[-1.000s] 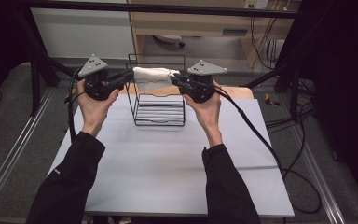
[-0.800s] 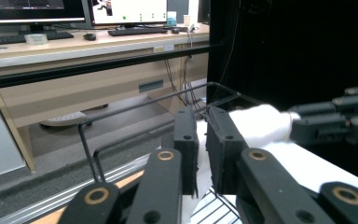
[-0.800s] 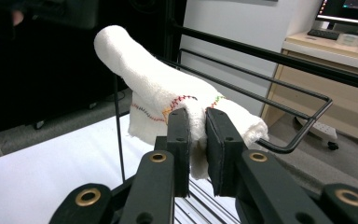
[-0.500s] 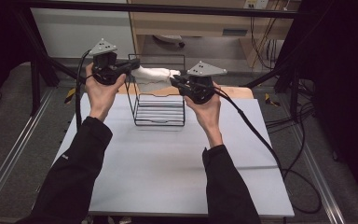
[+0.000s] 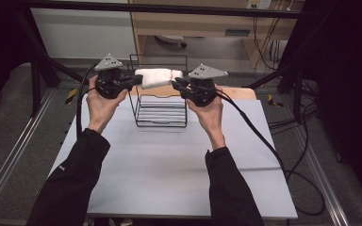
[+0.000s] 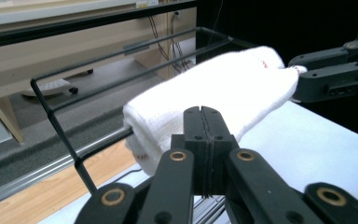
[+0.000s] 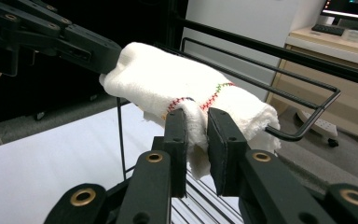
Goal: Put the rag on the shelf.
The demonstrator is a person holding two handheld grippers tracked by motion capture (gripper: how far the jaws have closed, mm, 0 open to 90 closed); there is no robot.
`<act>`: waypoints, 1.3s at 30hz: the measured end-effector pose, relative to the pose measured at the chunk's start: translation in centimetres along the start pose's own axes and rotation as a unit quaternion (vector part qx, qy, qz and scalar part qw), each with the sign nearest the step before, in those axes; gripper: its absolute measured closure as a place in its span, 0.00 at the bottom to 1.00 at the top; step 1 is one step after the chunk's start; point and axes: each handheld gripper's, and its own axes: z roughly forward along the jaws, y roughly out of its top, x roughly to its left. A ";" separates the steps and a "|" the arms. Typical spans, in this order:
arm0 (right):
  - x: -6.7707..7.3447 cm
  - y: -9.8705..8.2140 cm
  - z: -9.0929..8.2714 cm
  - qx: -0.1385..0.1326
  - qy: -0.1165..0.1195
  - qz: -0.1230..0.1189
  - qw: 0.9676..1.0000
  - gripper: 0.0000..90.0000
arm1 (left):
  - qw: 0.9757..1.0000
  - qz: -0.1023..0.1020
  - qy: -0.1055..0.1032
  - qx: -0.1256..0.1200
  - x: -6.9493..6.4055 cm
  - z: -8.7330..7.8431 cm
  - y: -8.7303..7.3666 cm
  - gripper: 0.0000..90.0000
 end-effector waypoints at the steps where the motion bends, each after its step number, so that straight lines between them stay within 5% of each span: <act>1: 0.0 0.0 0.0 0.001 0.001 -0.001 1.000 0.87 | 1.000 -0.001 0.001 0.001 0.0 0.1 -0.1 1.00; 12: 0.5 0.3 -0.8 -0.011 0.014 0.006 1.000 0.74 | 1.000 -0.002 0.008 0.004 0.1 0.7 -1.1 1.00; 21: 0.8 0.1 0.7 0.029 0.018 0.018 0.999 0.99 | 1.000 0.005 0.015 0.005 0.1 1.2 -1.9 1.00; 32: 0.4 -1.2 2.2 0.051 -0.021 0.021 0.998 0.98 | 1.000 -0.002 0.025 0.001 0.4 2.3 -2.8 1.00; 39: 0.3 -1.2 2.4 0.049 -0.022 0.024 0.998 0.96 | 1.000 -0.004 0.028 -0.001 0.5 2.4 -2.9 1.00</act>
